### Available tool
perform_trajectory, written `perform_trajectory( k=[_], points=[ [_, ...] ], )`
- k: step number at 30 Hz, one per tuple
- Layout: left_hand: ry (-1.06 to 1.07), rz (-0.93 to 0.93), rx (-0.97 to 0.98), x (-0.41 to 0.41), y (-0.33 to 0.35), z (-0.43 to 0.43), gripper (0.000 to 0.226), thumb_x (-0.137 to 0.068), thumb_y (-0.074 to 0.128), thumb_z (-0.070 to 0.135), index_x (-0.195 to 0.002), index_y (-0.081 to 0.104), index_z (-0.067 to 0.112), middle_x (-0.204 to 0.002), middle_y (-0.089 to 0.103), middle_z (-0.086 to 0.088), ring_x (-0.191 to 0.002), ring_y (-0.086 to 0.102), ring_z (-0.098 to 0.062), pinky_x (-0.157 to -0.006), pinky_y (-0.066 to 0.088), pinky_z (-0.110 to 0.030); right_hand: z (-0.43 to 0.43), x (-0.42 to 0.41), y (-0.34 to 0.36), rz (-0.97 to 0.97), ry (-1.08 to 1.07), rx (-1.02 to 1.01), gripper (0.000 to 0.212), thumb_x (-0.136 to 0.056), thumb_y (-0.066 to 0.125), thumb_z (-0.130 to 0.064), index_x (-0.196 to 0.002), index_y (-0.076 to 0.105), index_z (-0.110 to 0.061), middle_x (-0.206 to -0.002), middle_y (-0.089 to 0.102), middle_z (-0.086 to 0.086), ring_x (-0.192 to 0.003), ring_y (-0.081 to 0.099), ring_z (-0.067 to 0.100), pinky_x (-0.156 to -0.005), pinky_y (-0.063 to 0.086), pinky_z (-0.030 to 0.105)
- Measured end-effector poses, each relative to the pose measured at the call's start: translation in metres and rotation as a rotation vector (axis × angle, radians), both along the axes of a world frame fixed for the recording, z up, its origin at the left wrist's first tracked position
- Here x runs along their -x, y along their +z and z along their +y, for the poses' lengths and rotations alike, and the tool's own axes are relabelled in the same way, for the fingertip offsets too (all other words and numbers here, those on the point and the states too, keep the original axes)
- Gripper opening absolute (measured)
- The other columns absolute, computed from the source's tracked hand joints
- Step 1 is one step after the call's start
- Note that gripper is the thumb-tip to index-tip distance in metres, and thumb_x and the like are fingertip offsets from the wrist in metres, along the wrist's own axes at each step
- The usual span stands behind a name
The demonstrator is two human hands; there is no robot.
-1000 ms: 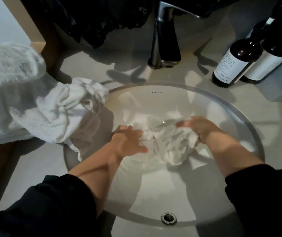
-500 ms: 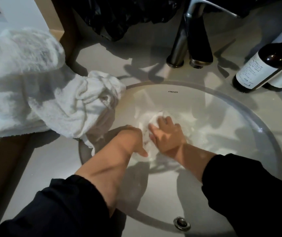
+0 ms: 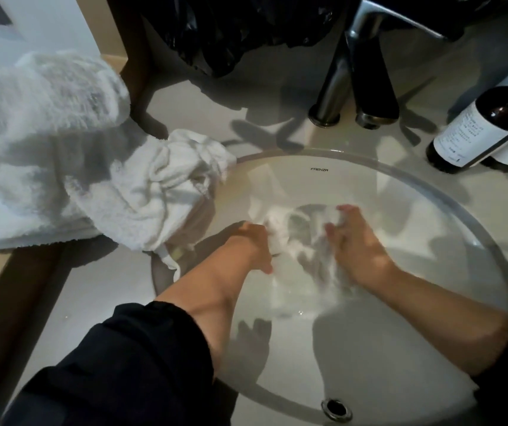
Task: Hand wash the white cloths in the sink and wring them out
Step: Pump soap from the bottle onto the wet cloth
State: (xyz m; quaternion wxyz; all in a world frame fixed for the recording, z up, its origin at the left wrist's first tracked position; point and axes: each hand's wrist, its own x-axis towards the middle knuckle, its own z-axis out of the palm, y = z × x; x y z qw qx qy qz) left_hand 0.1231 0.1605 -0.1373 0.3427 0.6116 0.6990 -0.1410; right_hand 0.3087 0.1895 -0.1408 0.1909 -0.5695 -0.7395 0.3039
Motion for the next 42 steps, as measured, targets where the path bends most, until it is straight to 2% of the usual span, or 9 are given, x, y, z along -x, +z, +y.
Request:
perform_trajectory(
  k=[6, 12, 16, 20, 24, 29, 33, 37, 42],
  points=[
    [0.004, -0.009, 0.036, 0.003, 0.001, 0.0, 0.081, -0.08, 0.075, 0.036, -0.146, 0.034, 0.013, -0.141, 0.046, -0.008, -0.129, 0.045, -0.023, -0.099, 0.04, -0.028, -0.014, 0.018, -0.05, -0.824, 0.516, -0.417, 0.058, -0.081, 0.054, -0.046, -0.13, 0.053, -0.013, -0.116, 0.062, 0.009, -0.096, 0.059, 0.032, -0.067, 0.048, 0.04],
    [0.01, -0.12, 0.022, 0.007, 0.005, -0.006, 0.07, -0.082, 0.072, 0.032, -0.143, 0.039, 0.019, -0.139, 0.05, -0.004, -0.124, 0.05, -0.021, -0.087, 0.04, -0.021, 0.009, 0.029, -0.054, -0.71, 0.51, -0.364, 0.044, -0.085, 0.043, -0.038, -0.113, 0.058, -0.008, -0.096, 0.061, 0.014, -0.084, 0.059, 0.035, -0.049, 0.05, 0.036],
    [-0.035, -0.027, 0.048, 0.007, 0.006, -0.007, 0.065, -0.081, 0.071, 0.033, -0.138, 0.045, 0.021, -0.129, 0.057, -0.003, -0.115, 0.057, -0.023, -0.083, 0.045, -0.022, 0.021, 0.031, -0.036, -0.568, 0.148, -0.19, 0.04, -0.101, 0.033, -0.037, -0.126, 0.044, -0.009, -0.12, 0.055, 0.013, -0.112, 0.052, 0.034, -0.088, 0.043, 0.039],
    [0.06, 0.185, 0.008, 0.011, 0.01, -0.003, 0.065, -0.075, 0.071, 0.054, -0.126, 0.05, 0.02, -0.124, 0.057, -0.004, -0.117, 0.055, -0.027, -0.092, 0.047, -0.036, 0.041, 0.008, -0.005, -0.299, -0.216, 0.09, 0.046, -0.099, 0.041, -0.04, -0.119, 0.053, 0.0, -0.116, 0.061, 0.021, -0.112, 0.057, 0.039, -0.091, 0.042, 0.035],
    [0.068, 0.154, 0.067, 0.011, 0.002, 0.0, 0.064, -0.075, 0.071, 0.052, -0.124, 0.052, 0.016, -0.122, 0.057, -0.009, -0.116, 0.054, -0.032, -0.096, 0.048, -0.043, -0.012, 0.01, 0.003, -0.243, 0.131, -0.276, 0.044, -0.096, 0.046, -0.03, -0.121, 0.053, 0.005, -0.102, 0.064, 0.019, -0.091, 0.061, 0.039, -0.08, 0.047, 0.037],
    [-0.02, 0.108, 0.066, 0.009, 0.002, 0.0, 0.053, -0.08, 0.071, 0.042, -0.123, 0.056, 0.016, -0.119, 0.061, -0.006, -0.11, 0.058, -0.027, -0.092, 0.05, -0.036, -0.024, 0.023, -0.041, -0.99, 0.608, -0.214, 0.073, -0.095, 0.018, -0.056, -0.153, 0.011, -0.011, -0.159, 0.02, 0.009, -0.141, 0.028, 0.037, -0.106, 0.021, 0.066],
    [-0.038, 0.061, 0.051, 0.007, 0.003, 0.0, 0.048, -0.083, 0.07, 0.036, -0.124, 0.056, 0.015, -0.116, 0.063, -0.005, -0.107, 0.06, -0.024, -0.079, 0.046, -0.027, -0.004, 0.018, -0.052, -0.924, 0.668, -0.274, 0.067, -0.085, 0.038, -0.057, -0.133, 0.047, -0.01, -0.121, 0.058, 0.015, -0.108, 0.055, 0.036, -0.074, 0.051, 0.048],
    [-0.036, 0.066, -0.02, 0.002, 0.005, -0.003, 0.046, -0.091, 0.06, 0.03, -0.133, 0.048, 0.014, -0.129, 0.057, -0.006, -0.119, 0.054, -0.026, -0.087, 0.042, -0.027, 0.009, 0.023, -0.05, -0.685, 0.645, -0.416, 0.052, -0.089, 0.04, -0.048, -0.105, 0.062, -0.003, -0.086, 0.06, 0.016, -0.075, 0.058, 0.034, -0.05, 0.051, 0.039],
    [0.017, 0.111, -0.002, 0.015, 0.001, 0.003, 0.029, -0.086, 0.055, 0.024, -0.114, 0.058, 0.019, -0.107, 0.062, -0.002, -0.095, 0.062, -0.022, -0.079, 0.051, -0.03, 0.031, 0.02, -0.013, -0.393, 0.186, 0.028, 0.049, -0.1, 0.035, -0.048, -0.109, 0.056, -0.005, -0.105, 0.063, 0.019, -0.1, 0.059, 0.035, -0.082, 0.041, 0.035]
  ],
)
